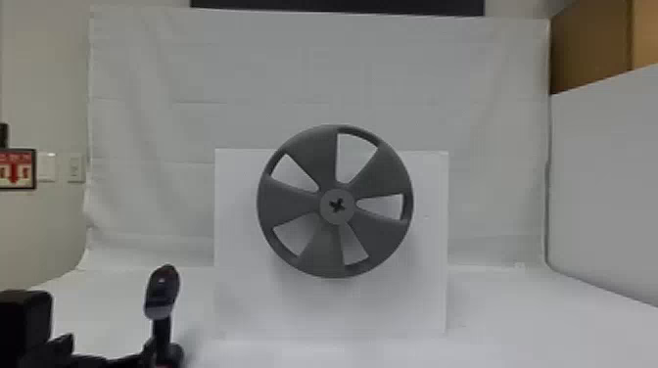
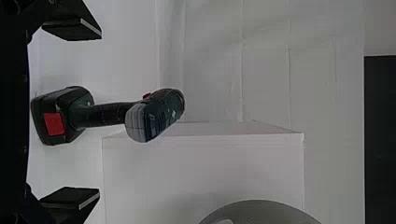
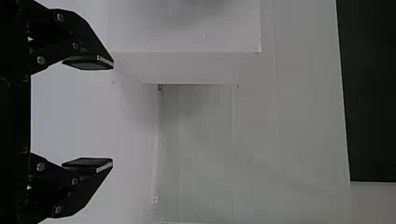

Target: Grasp the drill and bring into the middle of wheel

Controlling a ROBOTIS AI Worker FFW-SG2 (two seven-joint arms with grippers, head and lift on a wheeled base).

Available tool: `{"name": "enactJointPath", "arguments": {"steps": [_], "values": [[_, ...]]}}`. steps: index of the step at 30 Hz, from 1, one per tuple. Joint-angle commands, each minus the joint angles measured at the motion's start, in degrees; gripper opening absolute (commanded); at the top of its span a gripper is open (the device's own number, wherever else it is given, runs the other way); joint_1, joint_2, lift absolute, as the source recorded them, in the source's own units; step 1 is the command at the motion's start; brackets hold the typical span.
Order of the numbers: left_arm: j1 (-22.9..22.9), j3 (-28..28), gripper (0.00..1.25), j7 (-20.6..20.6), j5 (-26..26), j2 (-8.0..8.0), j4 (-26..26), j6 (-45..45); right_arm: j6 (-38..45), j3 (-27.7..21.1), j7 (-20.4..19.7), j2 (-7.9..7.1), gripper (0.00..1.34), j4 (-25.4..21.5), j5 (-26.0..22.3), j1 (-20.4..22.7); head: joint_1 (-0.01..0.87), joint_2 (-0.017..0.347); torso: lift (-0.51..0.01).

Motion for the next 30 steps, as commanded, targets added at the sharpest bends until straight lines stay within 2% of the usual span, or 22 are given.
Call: {"name": "enactJointPath", "arguments": {"steps": [1,24,30], "values": [[0.0,-0.1,1.15,0.0,0.1,0.03,0.1,0.4,0.0,-0.3,0.0,0.00,0.82,0.0,0.0,0.2,0.000,0.000,-0.406],[0.0,-0.6,1.15,0.0,0.0,-0.06,0.2,1.2,0.4,0.1,0.0,-0.17,0.82,0.1,0.2,0.2,0.000,0.000,-0.406],[0.1,0.2,1.14,0.1,1.3,-0.06,0.2,1.4,0.6,0.5,0.0,-0.35,0.82,0.1,0.3,0.2,0.000,0.000,-0.406]]}}
